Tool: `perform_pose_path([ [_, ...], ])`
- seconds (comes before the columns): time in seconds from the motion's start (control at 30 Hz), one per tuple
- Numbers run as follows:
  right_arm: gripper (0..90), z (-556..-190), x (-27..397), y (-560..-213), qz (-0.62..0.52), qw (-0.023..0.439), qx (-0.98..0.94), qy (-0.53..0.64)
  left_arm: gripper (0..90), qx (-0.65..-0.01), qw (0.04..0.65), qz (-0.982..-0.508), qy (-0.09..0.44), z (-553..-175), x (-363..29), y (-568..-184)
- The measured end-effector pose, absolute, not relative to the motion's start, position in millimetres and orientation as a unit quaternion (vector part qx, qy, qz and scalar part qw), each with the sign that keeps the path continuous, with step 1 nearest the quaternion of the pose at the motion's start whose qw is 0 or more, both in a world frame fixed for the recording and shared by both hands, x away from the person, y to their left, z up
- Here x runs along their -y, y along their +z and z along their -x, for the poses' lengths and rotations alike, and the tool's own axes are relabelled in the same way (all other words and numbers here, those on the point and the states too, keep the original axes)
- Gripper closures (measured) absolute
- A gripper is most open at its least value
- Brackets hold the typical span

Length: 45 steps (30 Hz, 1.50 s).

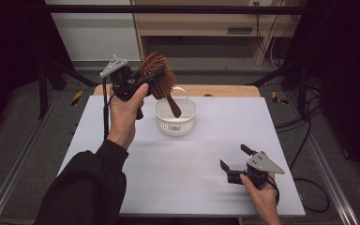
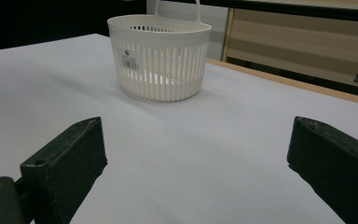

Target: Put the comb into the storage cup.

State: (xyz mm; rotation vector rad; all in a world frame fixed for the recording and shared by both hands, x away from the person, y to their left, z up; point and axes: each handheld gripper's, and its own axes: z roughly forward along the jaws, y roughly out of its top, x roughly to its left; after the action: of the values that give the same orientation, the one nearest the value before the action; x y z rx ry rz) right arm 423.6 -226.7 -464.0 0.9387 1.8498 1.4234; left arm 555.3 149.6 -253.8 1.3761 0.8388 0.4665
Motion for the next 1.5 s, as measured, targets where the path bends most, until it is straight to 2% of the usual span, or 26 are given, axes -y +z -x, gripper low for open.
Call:
perform_pose_path([
  [0.87, 4.0, -423.0, 229.7, -464.7, -0.358, 0.309, -0.69, 0.549, 51.4, -0.381, 0.654, -0.612, 0.227, -579.4, -145.6, -266.7],
  [1.0, 4.0, -423.0, 231.1, -464.0, -0.361, 0.308, -0.686, 0.552, 51.3, -0.388, 0.664, -0.601, 0.219, -580.9, -145.0, -269.7],
  [1.5, 3.9, -423.0, 232.4, -463.3, -0.362, 0.308, -0.683, 0.555, 51.1, -0.385, 0.66, -0.606, 0.223, -583.7, -134.8, -275.0],
])
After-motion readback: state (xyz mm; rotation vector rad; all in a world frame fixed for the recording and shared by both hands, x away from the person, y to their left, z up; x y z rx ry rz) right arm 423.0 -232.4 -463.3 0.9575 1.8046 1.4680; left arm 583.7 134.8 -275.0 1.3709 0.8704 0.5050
